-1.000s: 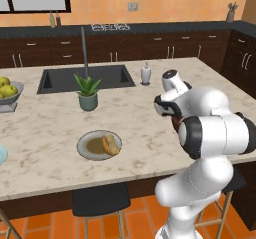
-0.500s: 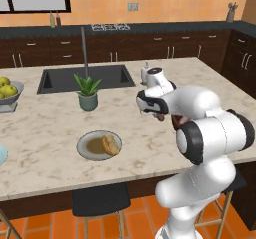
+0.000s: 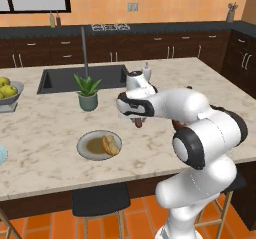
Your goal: Place one bun and one sausage from the bowl on each plate.
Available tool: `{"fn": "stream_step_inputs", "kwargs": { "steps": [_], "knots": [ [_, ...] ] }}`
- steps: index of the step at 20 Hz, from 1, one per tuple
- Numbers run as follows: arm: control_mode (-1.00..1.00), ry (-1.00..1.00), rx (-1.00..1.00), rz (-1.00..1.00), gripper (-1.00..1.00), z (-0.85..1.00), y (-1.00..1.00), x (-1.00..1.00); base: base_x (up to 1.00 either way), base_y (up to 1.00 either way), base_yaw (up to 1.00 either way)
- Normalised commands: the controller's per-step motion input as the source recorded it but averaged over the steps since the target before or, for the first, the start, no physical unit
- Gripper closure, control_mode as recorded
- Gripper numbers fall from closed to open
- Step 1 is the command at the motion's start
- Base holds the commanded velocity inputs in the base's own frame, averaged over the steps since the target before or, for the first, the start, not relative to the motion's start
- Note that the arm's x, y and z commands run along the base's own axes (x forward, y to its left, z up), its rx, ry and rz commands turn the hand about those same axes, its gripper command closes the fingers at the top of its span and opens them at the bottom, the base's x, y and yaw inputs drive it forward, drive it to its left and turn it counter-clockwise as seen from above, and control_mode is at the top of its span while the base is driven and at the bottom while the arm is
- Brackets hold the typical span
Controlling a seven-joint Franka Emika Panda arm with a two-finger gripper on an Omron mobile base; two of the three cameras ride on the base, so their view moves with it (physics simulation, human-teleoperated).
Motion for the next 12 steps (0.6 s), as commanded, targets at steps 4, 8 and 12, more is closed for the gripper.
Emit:
{"fn": "stream_step_inputs", "kwargs": {
  "steps": [4,8,12],
  "knots": [
    [-1.00,0.00,0.00,-0.09,1.00,-0.32,1.00,0.00,0.00,0.00,0.00],
    [-1.00,0.00,0.00,-0.07,1.00,-0.38,1.00,0.00,0.00,0.00,0.00],
    [-1.00,0.01,0.00,-0.03,1.00,-0.16,1.00,0.00,0.00,0.00,0.00]
  ]
}}
